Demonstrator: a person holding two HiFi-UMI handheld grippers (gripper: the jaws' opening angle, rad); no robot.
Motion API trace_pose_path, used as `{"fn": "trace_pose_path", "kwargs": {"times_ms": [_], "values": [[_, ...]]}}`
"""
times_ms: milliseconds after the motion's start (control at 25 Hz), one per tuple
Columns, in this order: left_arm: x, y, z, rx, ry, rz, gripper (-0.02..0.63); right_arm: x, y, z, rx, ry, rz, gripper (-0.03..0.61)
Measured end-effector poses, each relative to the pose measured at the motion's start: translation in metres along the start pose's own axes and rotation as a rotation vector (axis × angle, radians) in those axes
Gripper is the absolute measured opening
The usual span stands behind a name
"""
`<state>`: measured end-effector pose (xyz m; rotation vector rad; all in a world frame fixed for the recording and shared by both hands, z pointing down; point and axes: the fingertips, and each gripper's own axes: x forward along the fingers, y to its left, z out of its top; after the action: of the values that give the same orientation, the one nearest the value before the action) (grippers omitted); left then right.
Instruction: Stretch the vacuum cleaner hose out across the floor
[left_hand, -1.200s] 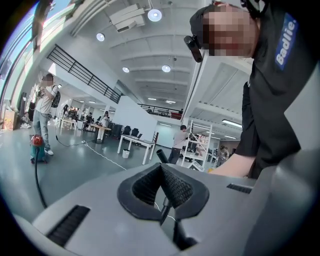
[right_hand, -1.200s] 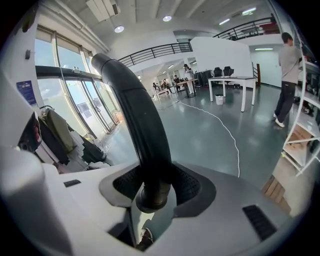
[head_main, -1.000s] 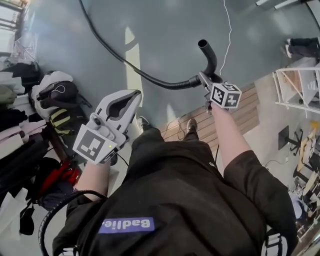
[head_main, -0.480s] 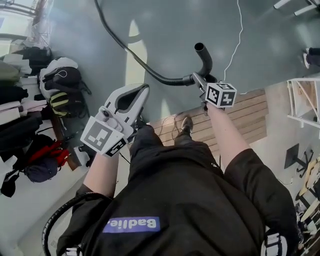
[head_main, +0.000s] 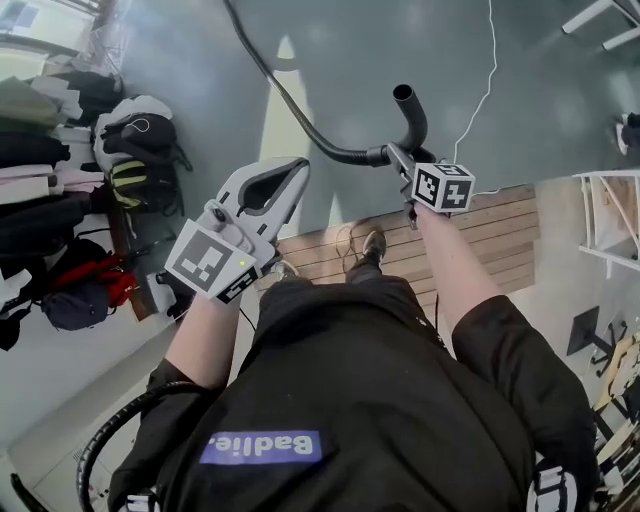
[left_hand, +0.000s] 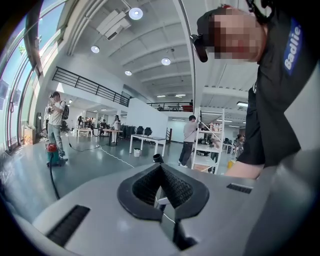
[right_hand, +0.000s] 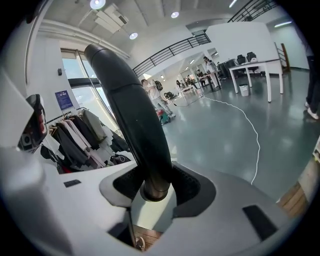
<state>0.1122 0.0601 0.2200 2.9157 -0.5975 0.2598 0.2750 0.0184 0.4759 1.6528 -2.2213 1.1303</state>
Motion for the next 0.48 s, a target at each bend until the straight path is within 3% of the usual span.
{"fn": "trace_pose_path", "kwargs": {"times_ms": [240,480], "values": [[-0.048,0.006,-0.012,-0.02,-0.05,-0.04,-0.005,0.001,0.038,-0.025,-0.014,0.002,-0.05,0.175],[-0.139,0.021,-0.042,-0.007,-0.072,-0.128,-0.005,-0.003,0.101,-0.075,0.042,-0.022,-0.133,0.175]]}}
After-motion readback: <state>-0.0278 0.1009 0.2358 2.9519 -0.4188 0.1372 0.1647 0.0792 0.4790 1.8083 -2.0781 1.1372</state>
